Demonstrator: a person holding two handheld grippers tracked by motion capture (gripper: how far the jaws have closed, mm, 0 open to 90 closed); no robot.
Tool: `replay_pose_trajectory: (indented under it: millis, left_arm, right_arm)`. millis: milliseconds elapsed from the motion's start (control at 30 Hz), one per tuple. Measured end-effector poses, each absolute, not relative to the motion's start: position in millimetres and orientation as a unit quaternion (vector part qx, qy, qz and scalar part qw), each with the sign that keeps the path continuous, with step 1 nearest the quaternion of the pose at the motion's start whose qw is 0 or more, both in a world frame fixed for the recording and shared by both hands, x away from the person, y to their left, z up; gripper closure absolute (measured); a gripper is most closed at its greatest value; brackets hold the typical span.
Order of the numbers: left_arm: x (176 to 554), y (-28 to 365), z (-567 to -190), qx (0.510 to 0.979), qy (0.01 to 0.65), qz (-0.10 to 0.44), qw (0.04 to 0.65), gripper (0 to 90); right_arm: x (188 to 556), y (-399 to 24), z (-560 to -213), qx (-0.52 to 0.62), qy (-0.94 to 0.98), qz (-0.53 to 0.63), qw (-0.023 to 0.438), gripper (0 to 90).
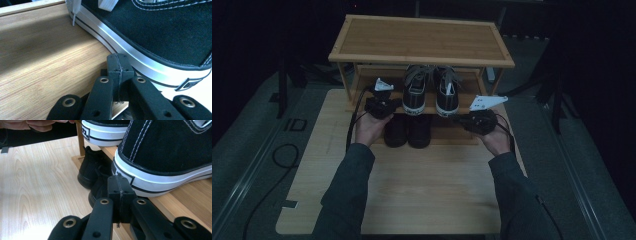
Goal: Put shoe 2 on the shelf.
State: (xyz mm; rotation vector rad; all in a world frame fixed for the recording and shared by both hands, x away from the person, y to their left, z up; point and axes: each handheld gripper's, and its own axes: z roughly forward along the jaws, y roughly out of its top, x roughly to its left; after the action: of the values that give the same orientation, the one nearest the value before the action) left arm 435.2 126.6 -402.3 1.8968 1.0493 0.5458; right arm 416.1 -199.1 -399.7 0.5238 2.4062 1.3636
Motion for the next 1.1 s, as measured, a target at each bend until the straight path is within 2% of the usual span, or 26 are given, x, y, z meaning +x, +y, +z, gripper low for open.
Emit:
replay_pose_trajectory:
  millis: [433, 1100]
  left_arm:
    - [435.5, 126.4, -401.6, 0.764, 0.423, 0.219, 0.435, 90.0]
    - [436.0, 124.8, -399.5, 0.768, 0.422, 0.222, 0.428, 90.0]
  right_arm:
    - [419.9, -212.0, -402.7, 0.200, 0.838, 0.482, 0.159, 90.0]
    - [421.6, -206.5, -402.0, 0.198, 0.841, 0.479, 0.158, 88.8]
